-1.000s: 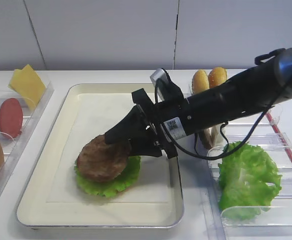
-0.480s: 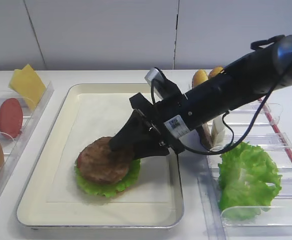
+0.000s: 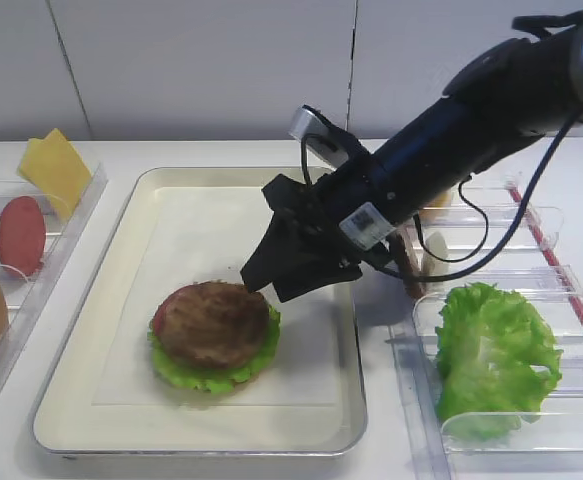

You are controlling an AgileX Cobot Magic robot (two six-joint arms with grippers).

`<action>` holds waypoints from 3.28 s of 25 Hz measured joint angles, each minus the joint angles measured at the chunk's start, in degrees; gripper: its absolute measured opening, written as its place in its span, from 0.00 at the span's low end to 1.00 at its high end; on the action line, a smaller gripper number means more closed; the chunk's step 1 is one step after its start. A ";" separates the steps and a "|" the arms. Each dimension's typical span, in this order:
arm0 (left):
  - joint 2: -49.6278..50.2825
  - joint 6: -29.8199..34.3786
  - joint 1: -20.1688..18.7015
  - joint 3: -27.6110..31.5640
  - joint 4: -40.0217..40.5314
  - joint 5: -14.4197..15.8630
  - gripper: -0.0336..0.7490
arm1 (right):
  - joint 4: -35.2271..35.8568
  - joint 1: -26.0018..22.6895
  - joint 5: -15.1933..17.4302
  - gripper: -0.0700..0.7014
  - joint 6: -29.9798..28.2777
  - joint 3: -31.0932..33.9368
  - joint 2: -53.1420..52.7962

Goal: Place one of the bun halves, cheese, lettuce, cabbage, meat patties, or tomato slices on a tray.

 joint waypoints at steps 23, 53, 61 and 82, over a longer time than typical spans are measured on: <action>0.00 0.00 0.00 0.00 0.00 0.00 0.57 | -24.21 0.00 4.79 0.56 14.74 -16.30 -9.55; 0.00 0.00 0.00 0.00 0.00 0.00 0.56 | -48.20 0.00 6.81 0.52 30.17 -1.38 -47.51; 0.00 0.00 0.00 0.00 0.00 0.00 0.56 | -50.01 0.00 4.02 0.45 32.46 11.97 -62.55; 0.00 0.00 0.00 0.00 0.00 0.00 0.56 | -53.25 0.00 2.76 0.44 37.46 37.97 -96.45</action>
